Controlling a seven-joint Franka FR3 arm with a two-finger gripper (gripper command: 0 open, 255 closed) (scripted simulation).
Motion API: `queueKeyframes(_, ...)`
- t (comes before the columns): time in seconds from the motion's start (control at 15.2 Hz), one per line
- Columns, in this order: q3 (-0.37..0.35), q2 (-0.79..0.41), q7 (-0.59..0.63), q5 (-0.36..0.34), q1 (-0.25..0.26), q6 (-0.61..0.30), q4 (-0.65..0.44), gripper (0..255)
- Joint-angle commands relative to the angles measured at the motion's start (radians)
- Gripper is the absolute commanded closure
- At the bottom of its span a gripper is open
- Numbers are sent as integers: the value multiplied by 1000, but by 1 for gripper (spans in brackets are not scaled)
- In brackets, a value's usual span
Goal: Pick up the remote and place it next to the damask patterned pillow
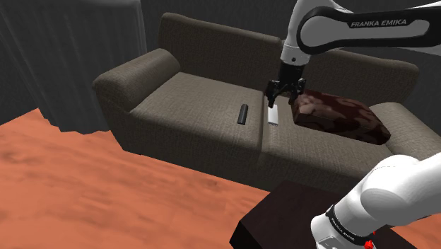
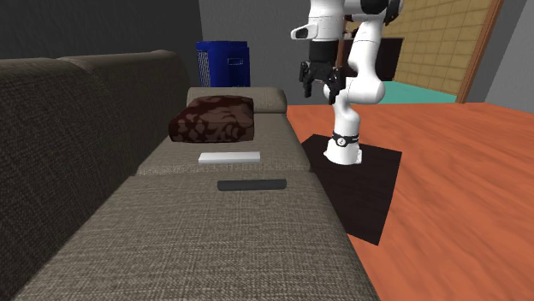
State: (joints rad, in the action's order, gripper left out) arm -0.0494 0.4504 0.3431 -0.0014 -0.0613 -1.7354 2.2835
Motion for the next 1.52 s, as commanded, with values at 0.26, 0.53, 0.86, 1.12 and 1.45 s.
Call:
queueKeyframes(0.26, 14, -236, 102, 40, -33, -111, -109, 0)
queueKeyframes(0.53, 32, -388, 155, 70, -53, -163, -199, 0)
queueKeyframes(0.86, 57, -575, 212, 116, -78, -208, -331, 0)
queueKeyframes(1.12, 75, -723, 251, 160, -102, -227, -450, 0)
queueKeyframes(1.45, 86, -838, 280, 197, -122, -245, -540, 0)
